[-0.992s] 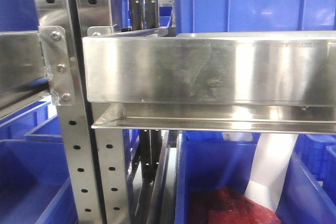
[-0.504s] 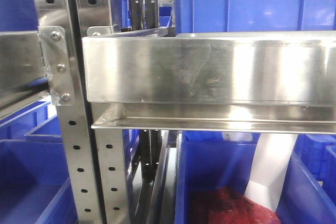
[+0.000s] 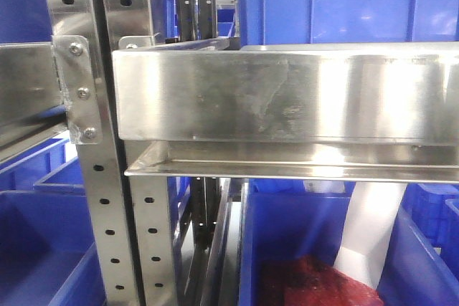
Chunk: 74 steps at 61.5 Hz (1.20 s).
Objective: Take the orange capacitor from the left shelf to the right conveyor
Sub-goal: 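Withdraw the right gripper holding the capacitor from the shelf, then drive the base to the conveyor while holding the capacitor in the right gripper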
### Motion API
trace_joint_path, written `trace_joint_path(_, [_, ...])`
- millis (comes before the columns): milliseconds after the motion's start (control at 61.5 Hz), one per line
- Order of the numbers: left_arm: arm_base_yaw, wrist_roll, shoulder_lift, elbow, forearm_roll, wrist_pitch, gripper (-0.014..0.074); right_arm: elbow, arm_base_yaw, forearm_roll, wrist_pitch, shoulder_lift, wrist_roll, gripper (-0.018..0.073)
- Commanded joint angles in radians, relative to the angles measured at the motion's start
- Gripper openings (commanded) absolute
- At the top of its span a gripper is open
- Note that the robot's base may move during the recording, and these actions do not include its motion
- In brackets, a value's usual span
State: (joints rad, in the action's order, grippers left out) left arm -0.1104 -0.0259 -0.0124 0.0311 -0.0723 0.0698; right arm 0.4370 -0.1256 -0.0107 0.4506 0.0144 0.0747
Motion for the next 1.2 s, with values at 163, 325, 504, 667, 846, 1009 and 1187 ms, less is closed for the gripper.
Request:
trace_joint_path(163, [0.0, 0.001, -0.011, -0.005, -0.002, -0.083, -0.0127, 0.023, 0.006, 0.004, -0.093, -0.007, 0.008, 0.015])
trace_joint_path(325, [0.0, 0.001, -0.011, -0.005, -0.002, -0.083, -0.0127, 0.023, 0.006, 0.004, -0.093, -0.007, 0.008, 0.015])
trace_joint_path(504, [0.003, 0.001, -0.011, -0.005, -0.002, -0.085, -0.0127, 0.023, 0.006, 0.004, -0.092, -0.008, 0.008, 0.015])
trace_joint_path(667, [-0.011, 0.001, -0.011, -0.005, -0.002, -0.085, -0.0127, 0.022, 0.006, 0.004, -0.092, -0.008, 0.008, 0.015])
trace_joint_path(846, [-0.018, 0.001, -0.011, -0.005, -0.002, -0.085, -0.0127, 0.021, 0.006, 0.004, -0.092, -0.008, 0.008, 0.015])
trace_joint_path(1009, [-0.018, 0.001, -0.011, -0.005, -0.002, -0.085, -0.0127, 0.021, 0.006, 0.004, -0.092, -0.008, 0.008, 0.015])
trace_joint_path(1187, [-0.014, 0.001, -0.011, -0.005, -0.002, -0.085, -0.0127, 0.021, 0.006, 0.004, -0.092, -0.008, 0.008, 0.015])
